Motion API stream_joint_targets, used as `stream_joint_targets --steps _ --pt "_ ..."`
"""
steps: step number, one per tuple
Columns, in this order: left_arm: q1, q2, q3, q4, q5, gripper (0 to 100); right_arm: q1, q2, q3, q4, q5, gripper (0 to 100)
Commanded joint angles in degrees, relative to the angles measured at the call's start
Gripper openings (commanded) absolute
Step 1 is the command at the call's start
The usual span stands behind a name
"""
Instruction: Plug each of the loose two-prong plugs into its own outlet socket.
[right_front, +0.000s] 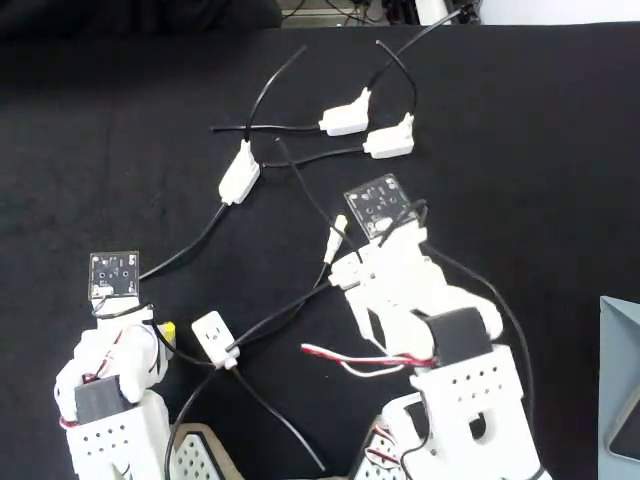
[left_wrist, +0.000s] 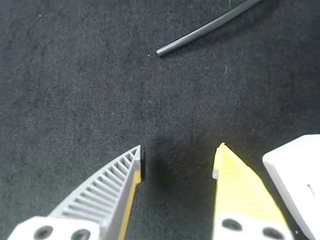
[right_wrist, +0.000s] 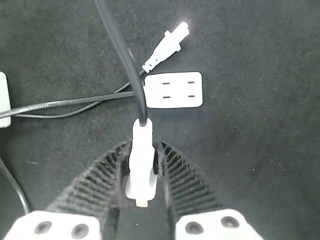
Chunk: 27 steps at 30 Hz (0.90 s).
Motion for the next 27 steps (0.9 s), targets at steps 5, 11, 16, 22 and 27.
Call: stream_joint_targets --steps 5,11,16,22,27 --pt "1.80 -0.26 -5.05 -6.42 0.35 24 -3.78 -5.67 1.36 -4.04 -9.41 1.4" --pt "1.80 -0.26 -7.87 -7.65 0.44 24 -4.40 -11.65 8.57 -14.15 -10.73 1.3" --pt "2.24 -0.26 -15.52 -7.21 0.44 24 -4.40 -16.92 11.82 -17.23 -11.25 1.3" --pt "2.33 -0.26 -22.20 -7.38 0.44 24 -7.30 -21.76 12.09 -17.23 -13.19 1.3" --pt "2.42 -0.35 -24.84 -7.65 0.44 24 -12.84 -23.60 12.09 -17.41 -16.44 1.2"
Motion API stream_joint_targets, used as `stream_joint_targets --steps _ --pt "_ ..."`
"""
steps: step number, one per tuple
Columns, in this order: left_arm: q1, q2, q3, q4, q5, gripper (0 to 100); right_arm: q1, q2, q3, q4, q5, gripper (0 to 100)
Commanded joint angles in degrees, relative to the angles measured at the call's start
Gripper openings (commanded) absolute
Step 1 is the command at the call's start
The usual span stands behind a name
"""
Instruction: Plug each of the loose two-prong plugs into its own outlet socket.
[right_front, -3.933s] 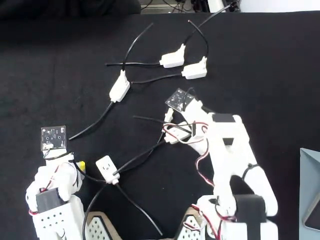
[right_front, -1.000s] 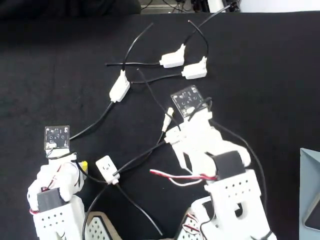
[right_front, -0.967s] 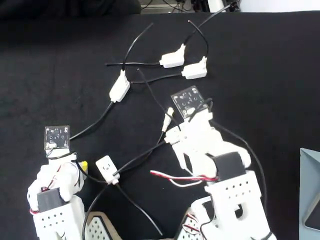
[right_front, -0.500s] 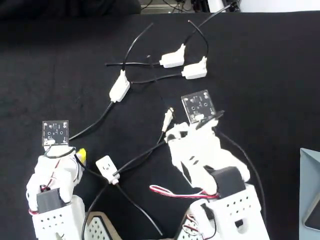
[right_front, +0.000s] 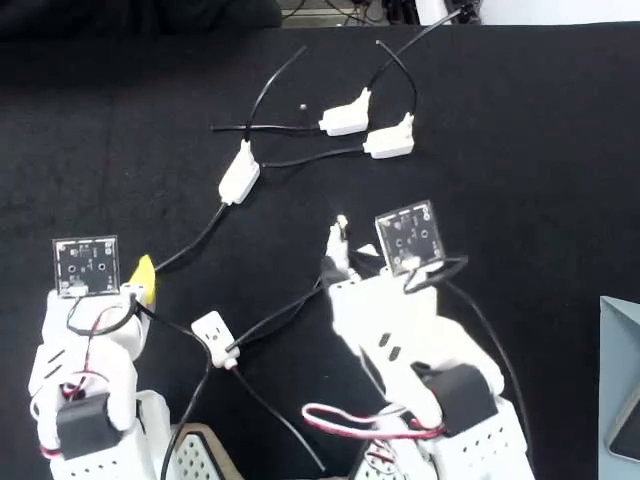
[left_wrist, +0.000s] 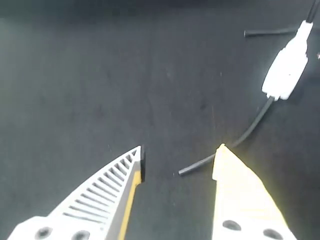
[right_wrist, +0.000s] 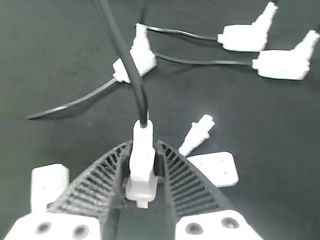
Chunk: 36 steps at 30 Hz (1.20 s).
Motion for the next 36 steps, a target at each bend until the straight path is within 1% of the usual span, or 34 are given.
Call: stream_joint_targets --steps 1,4,6,7,9,10,12,13,16,18,20,26,27,31,33,36 --pt "0.57 -0.09 -5.49 -1.41 0.53 24 -3.69 -1.27 -0.40 -1.67 -2.11 1.2" --pt "0.66 -0.09 -8.84 -3.69 0.62 23 -4.48 -1.27 1.27 -4.84 -2.81 1.2" --pt "1.63 -0.09 -11.38 -4.57 3.60 21 -4.57 -1.27 3.56 -8.79 -2.81 1.2" --pt "2.68 -0.09 -12.70 -4.66 6.77 17 -5.19 -1.27 4.88 -11.43 -2.81 1.2" --pt "4.00 -0.09 -15.08 -4.92 14.07 5 -7.12 -1.27 8.04 -16.79 -2.81 1.1" --pt "4.70 -0.09 -16.04 -5.19 16.88 2 -8.26 -1.27 9.54 -19.25 -2.81 1.1" --pt "6.11 -0.09 -16.92 -6.15 21.10 8 -10.46 -1.27 11.82 -23.65 -2.81 1.1" --pt "6.90 -0.09 -17.01 -6.86 22.95 8 -11.43 -1.27 12.53 -25.23 -2.81 1.1" --pt "9.10 0.00 -16.57 -9.58 26.55 3 -14.24 -1.27 13.14 -27.16 -2.73 1.1" --pt "11.65 0.00 -15.69 -10.81 27.60 3 -15.74 -1.27 13.05 -27.52 -2.73 1.1" --pt "15.25 0.00 -14.29 -11.78 27.96 3 -17.41 -1.27 12.97 -27.60 -2.46 1.1" --pt "29.93 0.00 -10.77 -11.69 27.43 3 -22.07 -1.36 12.97 -27.60 -2.37 1.1" --pt "31.34 0.00 -10.42 -11.60 26.64 3 -22.68 -1.36 12.97 -27.60 -2.37 1.1" --pt "34.86 0.00 -8.22 -11.78 19.78 3 -24.97 -1.36 13.05 -27.16 -2.37 1.1" --pt "36.35 0.00 -7.34 -11.78 18.29 3 -25.41 -1.36 13.14 -27.16 -2.37 1.1" --pt "38.90 0.00 -7.43 -11.34 18.20 3 -25.41 -1.36 13.49 -27.16 -2.29 1.1"
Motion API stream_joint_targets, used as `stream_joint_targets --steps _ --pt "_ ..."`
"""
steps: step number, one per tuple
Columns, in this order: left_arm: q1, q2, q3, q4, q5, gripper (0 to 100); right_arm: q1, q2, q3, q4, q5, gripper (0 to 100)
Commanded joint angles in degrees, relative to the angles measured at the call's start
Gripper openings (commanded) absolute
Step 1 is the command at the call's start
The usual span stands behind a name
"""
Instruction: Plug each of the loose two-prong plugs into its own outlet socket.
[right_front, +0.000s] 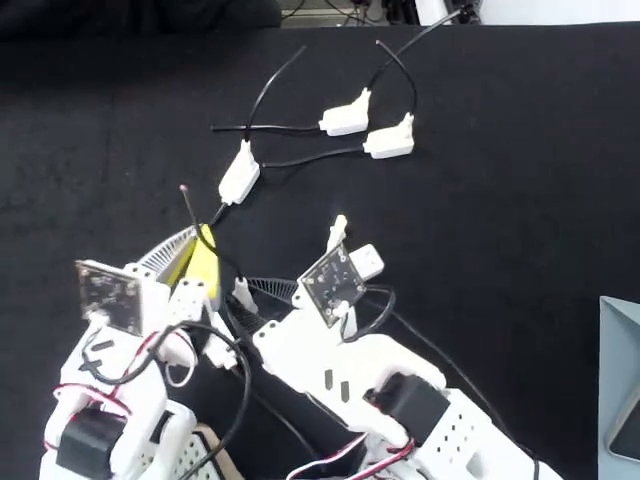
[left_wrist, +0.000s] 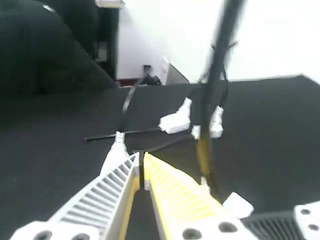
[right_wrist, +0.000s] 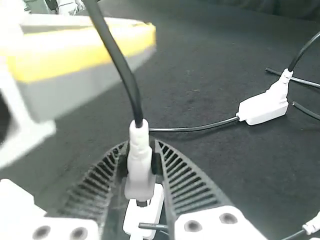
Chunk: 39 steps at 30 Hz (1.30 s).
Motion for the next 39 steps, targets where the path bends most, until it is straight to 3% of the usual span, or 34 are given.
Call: stream_joint_targets --steps 1,12,24,27,34,39 --pt "3.56 0.18 -0.66 -0.79 -0.79 3 -0.97 -0.75 0.04 -0.79 -0.09 1.1" --pt "11.47 0.18 -0.48 -0.79 -17.23 3 -0.79 -0.66 -0.31 2.81 -0.09 1.1" --pt "12.88 0.18 -0.84 -0.88 -20.84 3 -0.53 -0.66 -0.31 4.13 -0.18 1.1" --pt "10.77 0.18 -2.42 -0.79 -20.66 3 2.73 -0.66 -0.48 4.22 -0.18 1.1" --pt "-5.32 0.70 -2.24 0.97 -20.57 3 14.59 -0.13 -9.63 16.88 -0.26 1.3" --pt "-8.75 0.53 -0.04 6.77 -20.48 3 24.35 0.31 -11.21 18.64 2.81 1.4"
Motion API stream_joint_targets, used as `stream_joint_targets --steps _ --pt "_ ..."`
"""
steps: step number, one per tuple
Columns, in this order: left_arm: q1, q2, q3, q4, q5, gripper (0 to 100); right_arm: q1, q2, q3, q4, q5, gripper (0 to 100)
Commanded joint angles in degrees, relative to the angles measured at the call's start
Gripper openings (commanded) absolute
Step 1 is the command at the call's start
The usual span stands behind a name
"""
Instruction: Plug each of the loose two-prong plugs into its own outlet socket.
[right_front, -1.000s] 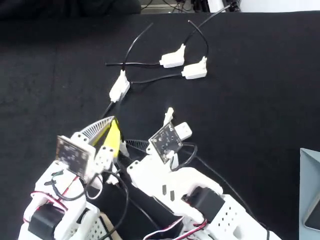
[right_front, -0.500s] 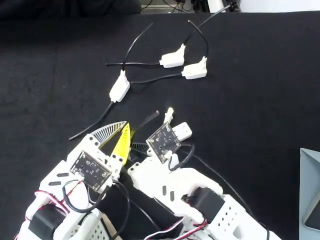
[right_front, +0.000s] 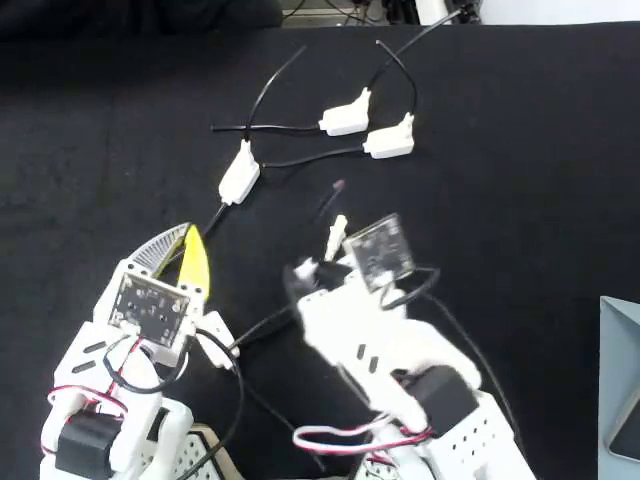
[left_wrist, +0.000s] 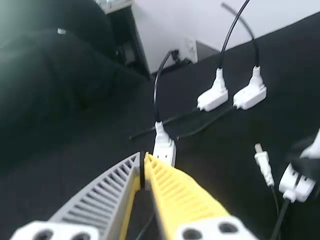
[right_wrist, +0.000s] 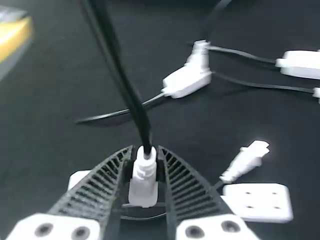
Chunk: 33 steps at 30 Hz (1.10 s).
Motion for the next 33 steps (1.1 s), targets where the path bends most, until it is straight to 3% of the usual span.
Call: stream_joint_targets --steps 1,7,14,18,27,33 --pt "-2.42 0.09 1.10 2.90 0.00 3 6.24 0.92 -2.86 0.18 3.60 1.4" --pt "-4.09 0.44 5.14 2.99 0.00 3 11.25 8.31 0.31 -7.03 6.15 1.4" --pt "-3.74 3.08 3.12 2.90 -0.26 3 21.45 18.59 -3.30 -7.47 7.47 1.4" --pt "-3.65 14.86 -2.77 2.99 -0.35 5 25.49 22.02 -4.97 -7.56 7.38 1.4" --pt "2.86 43.69 -13.85 2.99 -0.18 27 28.04 22.81 -4.62 -7.56 7.47 1.3" --pt "8.57 58.11 -18.68 -1.67 0.00 28 35.87 22.81 -5.05 -8.00 7.74 1.4"
